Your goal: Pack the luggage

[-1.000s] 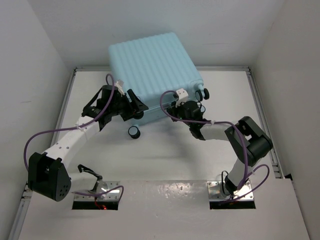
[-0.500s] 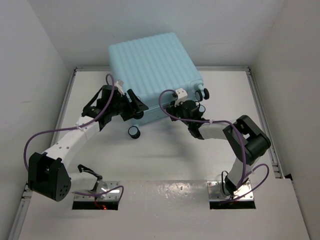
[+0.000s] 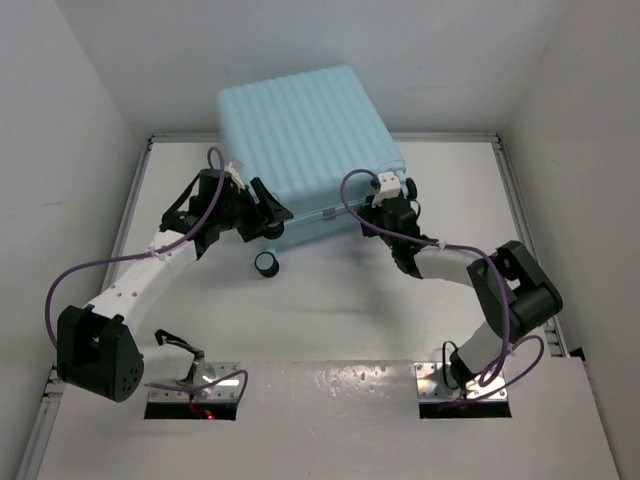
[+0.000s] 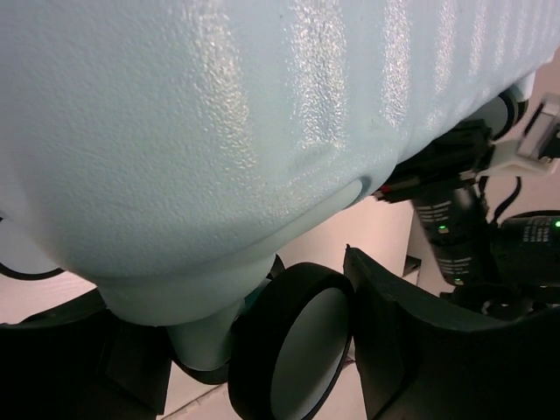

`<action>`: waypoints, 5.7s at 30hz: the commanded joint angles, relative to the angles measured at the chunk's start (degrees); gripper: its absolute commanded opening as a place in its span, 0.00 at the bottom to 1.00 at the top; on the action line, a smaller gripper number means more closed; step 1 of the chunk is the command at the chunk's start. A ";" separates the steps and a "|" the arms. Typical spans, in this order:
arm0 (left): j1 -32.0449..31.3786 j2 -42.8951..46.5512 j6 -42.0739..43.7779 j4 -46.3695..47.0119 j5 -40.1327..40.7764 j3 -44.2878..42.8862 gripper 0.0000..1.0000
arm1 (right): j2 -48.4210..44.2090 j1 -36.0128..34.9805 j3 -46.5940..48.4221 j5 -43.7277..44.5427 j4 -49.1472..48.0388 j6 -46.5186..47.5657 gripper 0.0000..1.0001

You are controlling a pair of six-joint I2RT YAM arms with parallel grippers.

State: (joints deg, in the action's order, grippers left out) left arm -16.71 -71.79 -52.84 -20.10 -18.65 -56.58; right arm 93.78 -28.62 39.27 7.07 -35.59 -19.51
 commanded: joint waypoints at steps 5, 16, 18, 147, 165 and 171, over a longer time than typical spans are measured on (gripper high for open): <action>9.50 -2.30 9.24 -13.39 20.41 -3.97 0.00 | -6.94 11.12 -3.84 11.03 2.11 2.28 0.00; 20.48 -7.57 7.93 -15.76 18.60 -8.02 0.00 | -9.58 24.22 -4.63 12.79 5.10 -3.60 0.00; 20.49 -8.63 6.44 -14.72 15.42 -8.02 0.00 | -10.36 25.01 -5.69 12.18 4.48 -5.71 0.00; -2.70 -14.44 12.84 -21.12 21.99 -22.08 1.00 | -16.17 14.91 -10.97 -14.53 -3.08 -3.07 0.07; -7.89 -6.70 22.61 -35.88 17.35 -33.68 1.00 | -31.29 31.92 -9.12 -38.27 24.69 5.44 0.75; -12.46 -7.22 14.26 -36.42 10.31 -32.99 1.00 | -28.04 36.70 -7.10 -38.62 25.05 5.36 0.74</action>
State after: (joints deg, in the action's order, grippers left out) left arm -27.49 -79.37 -34.54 -55.05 -4.54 -89.38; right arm 64.77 6.48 30.59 -30.15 -10.72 -15.18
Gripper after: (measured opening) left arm 0.998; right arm 0.744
